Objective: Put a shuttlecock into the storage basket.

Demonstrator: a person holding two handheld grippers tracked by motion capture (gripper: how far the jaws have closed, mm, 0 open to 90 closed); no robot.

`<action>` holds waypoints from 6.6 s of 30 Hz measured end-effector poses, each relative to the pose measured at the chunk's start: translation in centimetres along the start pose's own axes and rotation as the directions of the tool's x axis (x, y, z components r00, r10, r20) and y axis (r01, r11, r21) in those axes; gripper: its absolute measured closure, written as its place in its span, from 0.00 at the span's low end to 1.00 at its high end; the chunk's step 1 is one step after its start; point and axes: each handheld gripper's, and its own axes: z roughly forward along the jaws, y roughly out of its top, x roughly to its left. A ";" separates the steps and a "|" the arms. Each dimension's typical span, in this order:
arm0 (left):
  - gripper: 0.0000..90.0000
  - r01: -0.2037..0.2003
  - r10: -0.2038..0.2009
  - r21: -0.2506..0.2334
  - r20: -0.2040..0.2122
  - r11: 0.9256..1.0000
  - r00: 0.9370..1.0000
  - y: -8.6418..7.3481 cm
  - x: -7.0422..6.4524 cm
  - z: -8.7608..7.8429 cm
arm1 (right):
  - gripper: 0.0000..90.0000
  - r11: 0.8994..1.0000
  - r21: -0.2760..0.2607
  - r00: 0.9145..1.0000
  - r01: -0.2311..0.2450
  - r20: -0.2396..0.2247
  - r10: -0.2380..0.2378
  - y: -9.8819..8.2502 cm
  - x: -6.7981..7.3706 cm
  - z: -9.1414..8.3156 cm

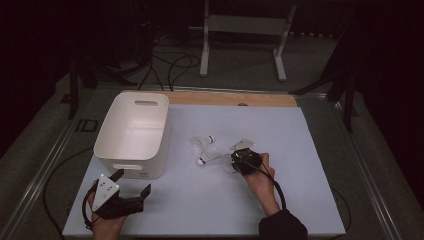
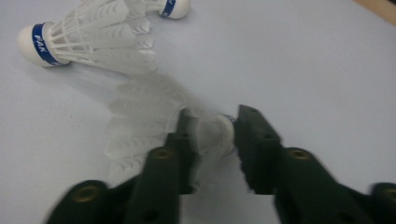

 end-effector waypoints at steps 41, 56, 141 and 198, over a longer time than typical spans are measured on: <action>0.00 0.000 0.000 -0.001 -0.001 1.000 1.000 0.0 0.0 0.0 | 0.97 0.992 -0.056 0.991 -0.114 -0.079 0.110 0.5 -1.7 -2.3; 0.00 -0.001 0.001 0.000 -0.001 1.000 1.000 0.0 0.0 0.1 | 0.97 0.988 -0.069 0.984 -0.141 -0.119 0.133 0.8 -1.9 -3.0; 0.00 -0.004 0.004 0.004 -0.006 1.000 1.000 0.0 -0.1 0.1 | 0.96 0.985 -0.131 0.988 -0.114 -0.117 0.099 6.8 -4.4 -5.6; 0.00 -0.002 0.002 -0.001 -0.003 1.000 1.000 0.0 -0.1 -0.1 | 0.96 0.972 -0.193 0.983 -0.136 -0.147 0.108 14.0 -7.0 -4.2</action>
